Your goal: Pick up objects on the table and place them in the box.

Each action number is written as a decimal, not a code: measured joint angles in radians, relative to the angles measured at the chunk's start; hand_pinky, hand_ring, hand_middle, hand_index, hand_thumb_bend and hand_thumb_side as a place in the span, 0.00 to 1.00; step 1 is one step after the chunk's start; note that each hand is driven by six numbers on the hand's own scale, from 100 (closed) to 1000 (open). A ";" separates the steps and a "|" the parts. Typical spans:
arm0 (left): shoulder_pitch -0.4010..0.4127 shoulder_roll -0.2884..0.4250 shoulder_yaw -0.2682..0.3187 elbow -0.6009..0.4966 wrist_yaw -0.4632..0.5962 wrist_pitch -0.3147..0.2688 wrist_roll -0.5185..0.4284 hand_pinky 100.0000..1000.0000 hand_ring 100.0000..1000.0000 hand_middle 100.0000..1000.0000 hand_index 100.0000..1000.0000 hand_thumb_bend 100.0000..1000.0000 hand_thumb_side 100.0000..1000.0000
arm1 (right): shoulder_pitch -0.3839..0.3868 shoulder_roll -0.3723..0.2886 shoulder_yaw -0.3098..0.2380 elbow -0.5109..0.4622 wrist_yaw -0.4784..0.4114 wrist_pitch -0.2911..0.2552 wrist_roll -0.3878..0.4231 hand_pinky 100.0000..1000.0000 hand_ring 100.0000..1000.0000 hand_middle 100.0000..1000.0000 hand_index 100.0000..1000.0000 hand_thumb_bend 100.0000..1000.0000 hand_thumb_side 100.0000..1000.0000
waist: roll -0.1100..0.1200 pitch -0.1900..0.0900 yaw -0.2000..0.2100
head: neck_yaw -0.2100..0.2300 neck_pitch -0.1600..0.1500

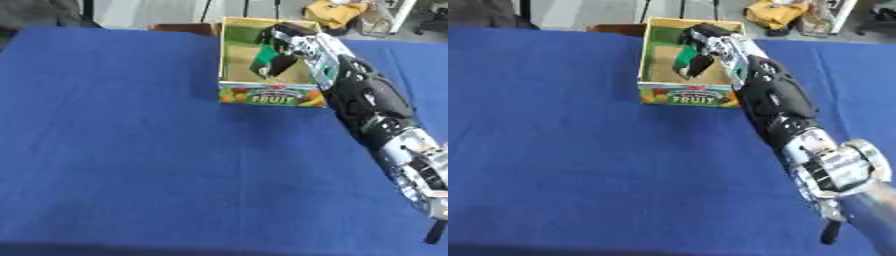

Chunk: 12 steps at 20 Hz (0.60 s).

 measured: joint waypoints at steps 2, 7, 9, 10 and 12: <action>0.000 0.000 0.000 0.000 0.000 0.000 0.000 0.63 0.78 0.68 0.77 0.59 0.66 | 0.001 0.001 0.000 -0.003 0.013 -0.009 0.007 0.61 0.74 0.78 0.87 0.32 0.21 | 0.000 -0.001 -0.005 | -0.001 0.000; 0.000 0.000 0.000 0.000 0.000 0.000 0.000 0.63 0.78 0.68 0.77 0.59 0.66 | 0.004 0.001 0.000 -0.024 0.022 -0.020 0.002 0.75 0.87 0.89 0.91 0.53 0.30 | -0.001 -0.012 -0.015 | -0.002 0.000; 0.000 0.000 0.000 0.000 0.000 -0.001 0.001 0.63 0.78 0.68 0.77 0.59 0.66 | 0.005 0.000 0.000 -0.038 0.018 -0.022 -0.010 0.77 0.88 0.90 0.93 0.59 0.32 | -0.001 -0.015 -0.021 | -0.002 0.000; 0.000 0.000 0.000 0.000 0.000 -0.001 0.002 0.63 0.78 0.68 0.77 0.59 0.66 | 0.007 -0.001 0.000 -0.048 0.012 -0.025 -0.018 0.77 0.88 0.90 0.93 0.61 0.33 | -0.002 -0.017 -0.024 | -0.001 0.000; 0.001 0.000 0.001 0.000 0.000 -0.002 0.004 0.63 0.78 0.68 0.77 0.59 0.66 | 0.015 -0.005 0.001 -0.077 -0.017 -0.032 -0.039 0.76 0.87 0.90 0.93 0.62 0.35 | -0.004 -0.019 -0.035 | 0.002 0.000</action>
